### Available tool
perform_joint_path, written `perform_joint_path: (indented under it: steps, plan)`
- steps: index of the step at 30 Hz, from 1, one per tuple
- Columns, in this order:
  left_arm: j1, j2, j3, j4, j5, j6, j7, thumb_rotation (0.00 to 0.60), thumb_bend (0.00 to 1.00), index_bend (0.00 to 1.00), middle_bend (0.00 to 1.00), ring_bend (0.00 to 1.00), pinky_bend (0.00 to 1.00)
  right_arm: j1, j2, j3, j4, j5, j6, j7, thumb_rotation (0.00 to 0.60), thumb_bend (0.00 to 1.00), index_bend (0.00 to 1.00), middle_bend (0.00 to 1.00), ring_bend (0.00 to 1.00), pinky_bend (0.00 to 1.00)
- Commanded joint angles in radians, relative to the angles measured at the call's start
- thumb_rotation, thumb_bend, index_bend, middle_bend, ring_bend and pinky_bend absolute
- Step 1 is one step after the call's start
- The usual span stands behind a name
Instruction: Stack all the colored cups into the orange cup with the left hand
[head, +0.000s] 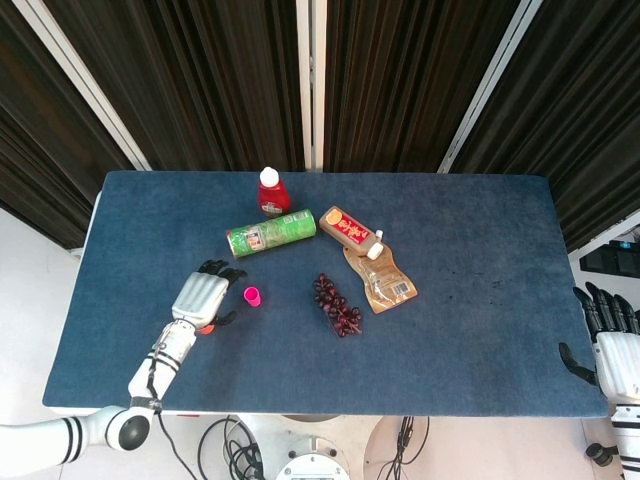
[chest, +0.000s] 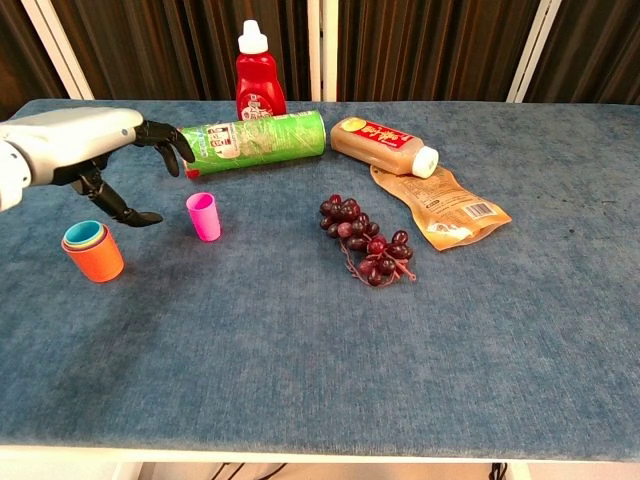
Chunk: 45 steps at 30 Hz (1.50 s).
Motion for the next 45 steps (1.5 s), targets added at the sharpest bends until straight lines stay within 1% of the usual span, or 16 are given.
perform_joint_path:
  steps: [1, 6, 10, 21, 32, 39, 45]
  plan:
    - [-0.018, -0.041, -0.007, 0.047, -0.029, -0.011, -0.002, 0.6, 0.23, 0.25, 0.29, 0.11, 0.16, -0.001, 0.001, -0.001, 0.005, 0.001, -0.001, 0.004, 0.6, 0.3, 0.0, 0.0, 0.0, 0.0]
    - [-0.029, -0.059, -0.007, 0.076, -0.046, -0.021, -0.008, 0.6, 0.23, 0.25, 0.3, 0.11, 0.16, 0.002, -0.001, 0.001, 0.009, 0.003, -0.007, 0.012, 0.6, 0.3, 0.0, 0.0, 0.0, 0.0]
    - [-0.04, -0.07, -0.004, 0.092, -0.045, -0.031, -0.013, 0.6, 0.23, 0.28, 0.34, 0.11, 0.16, 0.006, -0.004, 0.001, 0.011, 0.004, -0.015, 0.012, 0.6, 0.3, 0.0, 0.0, 0.0, 0.0]
    - [-0.071, -0.105, -0.007, 0.139, -0.034, -0.054, -0.036, 0.6, 0.24, 0.32, 0.36, 0.12, 0.16, 0.008, -0.005, 0.003, 0.019, 0.017, -0.027, 0.016, 0.6, 0.3, 0.0, 0.0, 0.0, 0.0]
    - [-0.084, -0.127, -0.005, 0.174, -0.034, -0.049, -0.036, 0.6, 0.25, 0.41, 0.43, 0.16, 0.18, 0.01, -0.007, 0.006, 0.03, 0.026, -0.035, 0.028, 0.6, 0.3, 0.0, 0.0, 0.0, 0.0]
    - [-0.087, -0.145, -0.003, 0.205, -0.032, -0.039, -0.032, 0.6, 0.27, 0.47, 0.49, 0.2, 0.2, 0.009, -0.008, 0.005, 0.036, 0.027, -0.037, 0.032, 0.6, 0.3, 0.0, 0.0, 0.0, 0.0]
    - [-0.085, -0.145, -0.004, 0.199, -0.024, -0.027, -0.035, 0.6, 0.27, 0.5, 0.52, 0.22, 0.2, 0.01, -0.007, 0.006, 0.035, 0.03, -0.041, 0.033, 0.6, 0.3, 0.0, 0.0, 0.0, 0.0]
